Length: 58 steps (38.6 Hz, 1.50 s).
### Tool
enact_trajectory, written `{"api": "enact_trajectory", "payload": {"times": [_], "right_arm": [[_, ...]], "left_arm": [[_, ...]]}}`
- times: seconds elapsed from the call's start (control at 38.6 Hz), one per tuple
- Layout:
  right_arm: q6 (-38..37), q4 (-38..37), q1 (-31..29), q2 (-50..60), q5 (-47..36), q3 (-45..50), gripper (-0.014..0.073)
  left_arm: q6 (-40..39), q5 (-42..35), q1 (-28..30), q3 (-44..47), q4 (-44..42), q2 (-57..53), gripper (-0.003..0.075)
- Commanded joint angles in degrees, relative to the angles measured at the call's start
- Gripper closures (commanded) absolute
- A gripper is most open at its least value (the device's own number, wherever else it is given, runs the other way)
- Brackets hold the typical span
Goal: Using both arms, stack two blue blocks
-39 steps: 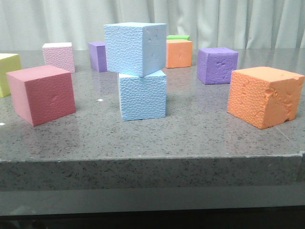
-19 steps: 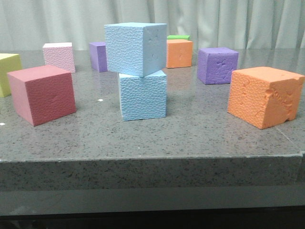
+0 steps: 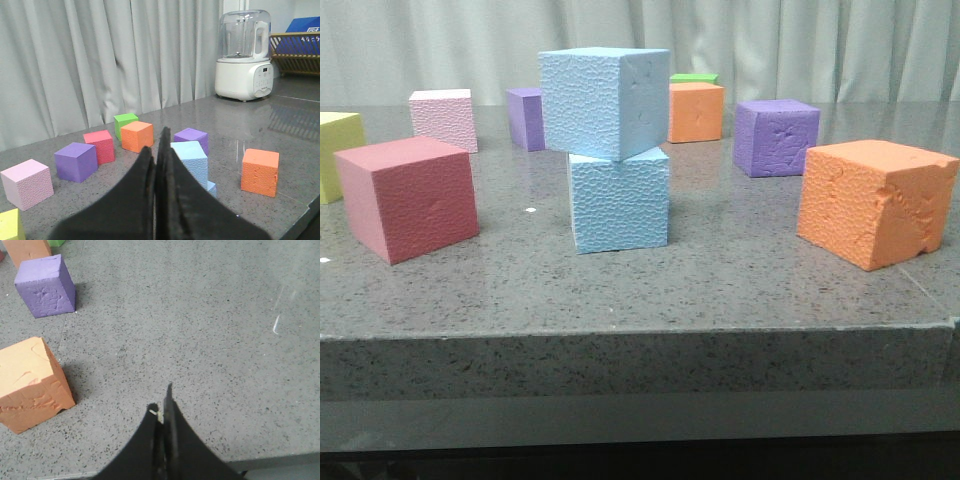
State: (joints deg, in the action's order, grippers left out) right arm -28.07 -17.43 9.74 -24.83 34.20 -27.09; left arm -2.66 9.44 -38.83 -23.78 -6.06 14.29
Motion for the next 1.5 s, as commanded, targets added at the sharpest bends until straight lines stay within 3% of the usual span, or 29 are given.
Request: {"api": "enact_trajectory", "payload": {"times": [0.0, 0.13, 0.23, 0.41, 0.65, 0.88, 1.48], "right_arm": [[0.66, -0.80, -0.32, -0.20, -3.75, -1.59, 0.0660], [0.66, -0.80, -0.32, -0.20, -3.75, -1.59, 0.0660], [0.66, -0.80, -0.32, -0.20, -3.75, -1.59, 0.0660], [0.66, -0.80, -0.32, -0.20, -3.75, -1.59, 0.0660], [0.66, -0.80, -0.32, -0.20, -3.85, -1.59, 0.0660], [0.66, -0.80, -0.32, -0.20, -3.79, -1.59, 0.0660], [0.66, -0.80, -0.32, -0.20, -3.79, -1.59, 0.0660]], "left_arm": [[0.05, -4.40, -0.28, 0.91, 0.23, -0.77, 0.0741], [0.03, -4.40, 4.05, 8.74, 2.28, -8.96, 0.0741], [0.03, -3.34, 11.63, 13.71, 4.58, -16.06, 0.0741], [0.03, -3.74, 24.53, 18.50, 5.33, -15.42, 0.0741], [0.03, -7.92, 32.79, 24.34, 5.33, -15.73, 0.0741], [0.03, -5.93, 36.53, 24.22, 5.33, -15.73, 0.0741], [0.03, -5.93, 36.75, 24.22, 5.33, -15.63, 0.0741]]}}
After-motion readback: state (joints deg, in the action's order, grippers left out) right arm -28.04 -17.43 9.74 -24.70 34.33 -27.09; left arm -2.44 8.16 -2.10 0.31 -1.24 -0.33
